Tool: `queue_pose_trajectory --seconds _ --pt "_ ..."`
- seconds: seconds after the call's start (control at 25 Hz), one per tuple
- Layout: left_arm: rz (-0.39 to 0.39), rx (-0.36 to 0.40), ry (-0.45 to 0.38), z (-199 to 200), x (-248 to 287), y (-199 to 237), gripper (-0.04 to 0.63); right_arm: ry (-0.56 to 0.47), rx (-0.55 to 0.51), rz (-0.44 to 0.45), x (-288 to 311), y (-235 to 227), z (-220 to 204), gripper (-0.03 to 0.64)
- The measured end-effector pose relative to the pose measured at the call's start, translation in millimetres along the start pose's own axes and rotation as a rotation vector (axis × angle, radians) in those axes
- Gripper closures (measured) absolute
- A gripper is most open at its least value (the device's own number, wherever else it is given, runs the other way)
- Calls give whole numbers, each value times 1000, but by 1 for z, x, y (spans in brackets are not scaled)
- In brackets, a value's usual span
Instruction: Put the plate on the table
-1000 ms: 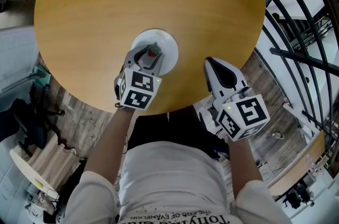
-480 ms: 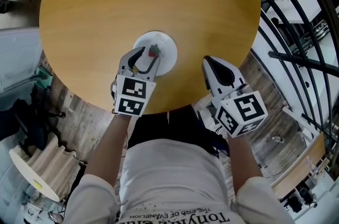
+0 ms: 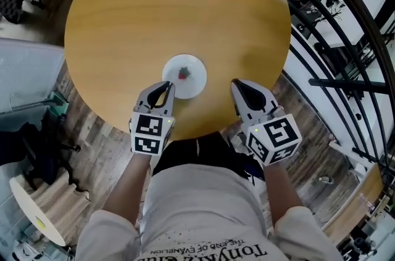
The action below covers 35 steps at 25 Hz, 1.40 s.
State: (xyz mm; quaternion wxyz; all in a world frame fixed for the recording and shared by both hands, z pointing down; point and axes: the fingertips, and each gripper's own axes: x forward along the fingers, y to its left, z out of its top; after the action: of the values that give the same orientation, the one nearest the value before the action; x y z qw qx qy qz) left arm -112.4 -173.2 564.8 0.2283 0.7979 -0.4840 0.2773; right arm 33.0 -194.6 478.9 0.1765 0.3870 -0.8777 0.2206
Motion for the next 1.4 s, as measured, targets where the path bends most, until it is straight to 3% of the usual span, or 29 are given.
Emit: queue_pose_trajectory --seconds 0.16,0.4,0.76,1.4 --pt "4 -14 -48 14 -30 -14 571 -31 -19 5 -22 6 7 597" --pt "-16 57 -132 36 -88 -48 571 -56 -50 39 -48 32 16 597" --pt "-17 -172 -196 37 -130 -43 571 -52 -60 83 -62 62 31 597" --pt "25 -189 -243 45 -156 -31 571 -78 -73 105 -73 78 45 597"
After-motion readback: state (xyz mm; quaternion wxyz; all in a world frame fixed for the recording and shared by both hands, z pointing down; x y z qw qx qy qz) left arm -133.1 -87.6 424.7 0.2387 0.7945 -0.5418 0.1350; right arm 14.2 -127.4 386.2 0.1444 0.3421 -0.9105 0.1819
